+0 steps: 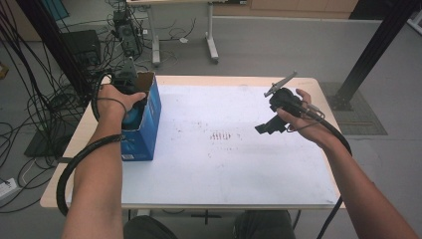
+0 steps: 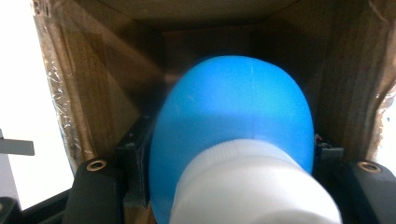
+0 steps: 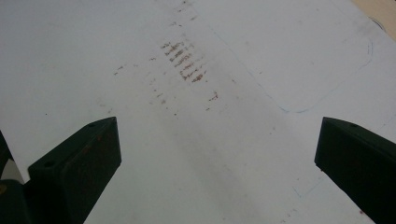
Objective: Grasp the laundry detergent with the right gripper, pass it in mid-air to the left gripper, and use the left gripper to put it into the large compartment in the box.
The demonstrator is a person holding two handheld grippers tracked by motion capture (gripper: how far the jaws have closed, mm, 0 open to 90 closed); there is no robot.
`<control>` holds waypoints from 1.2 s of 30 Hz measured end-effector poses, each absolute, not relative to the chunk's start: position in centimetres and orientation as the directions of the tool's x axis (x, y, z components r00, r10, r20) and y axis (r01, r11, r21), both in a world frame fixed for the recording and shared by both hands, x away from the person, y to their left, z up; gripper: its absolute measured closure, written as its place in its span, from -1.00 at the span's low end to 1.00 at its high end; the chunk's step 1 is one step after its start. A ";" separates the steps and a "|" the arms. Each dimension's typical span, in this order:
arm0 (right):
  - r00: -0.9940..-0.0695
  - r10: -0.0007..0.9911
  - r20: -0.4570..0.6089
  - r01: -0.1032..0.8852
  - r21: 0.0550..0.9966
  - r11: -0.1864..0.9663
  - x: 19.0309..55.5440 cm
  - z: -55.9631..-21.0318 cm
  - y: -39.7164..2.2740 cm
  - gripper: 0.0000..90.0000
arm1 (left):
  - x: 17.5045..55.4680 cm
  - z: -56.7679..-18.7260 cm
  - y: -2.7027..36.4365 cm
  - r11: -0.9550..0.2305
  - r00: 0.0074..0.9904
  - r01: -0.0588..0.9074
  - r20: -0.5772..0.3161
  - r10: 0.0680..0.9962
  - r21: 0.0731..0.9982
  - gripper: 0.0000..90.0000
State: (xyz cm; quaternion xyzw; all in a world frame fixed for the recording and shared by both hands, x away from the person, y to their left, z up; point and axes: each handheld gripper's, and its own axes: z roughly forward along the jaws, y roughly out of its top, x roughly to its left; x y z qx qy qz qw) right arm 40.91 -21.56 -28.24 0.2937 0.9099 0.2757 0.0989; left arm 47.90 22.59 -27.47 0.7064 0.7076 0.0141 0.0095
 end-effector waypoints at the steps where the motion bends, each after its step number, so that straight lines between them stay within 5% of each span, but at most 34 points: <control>1: -0.808 0.589 -0.018 0.480 0.560 0.675 40.9 -28.2 -21.6 -0.99 | 47.9 -27.5 22.6 0.002 -0.002 0.999 0.006 1.000 0.032 -0.22; 36: -0.810 0.586 -0.024 0.471 0.569 0.674 40.6 -27.5 -21.2 -0.99 | 45.8 -22.6 22.3 -0.030 0.025 0.996 0.056 0.998 0.088 -0.47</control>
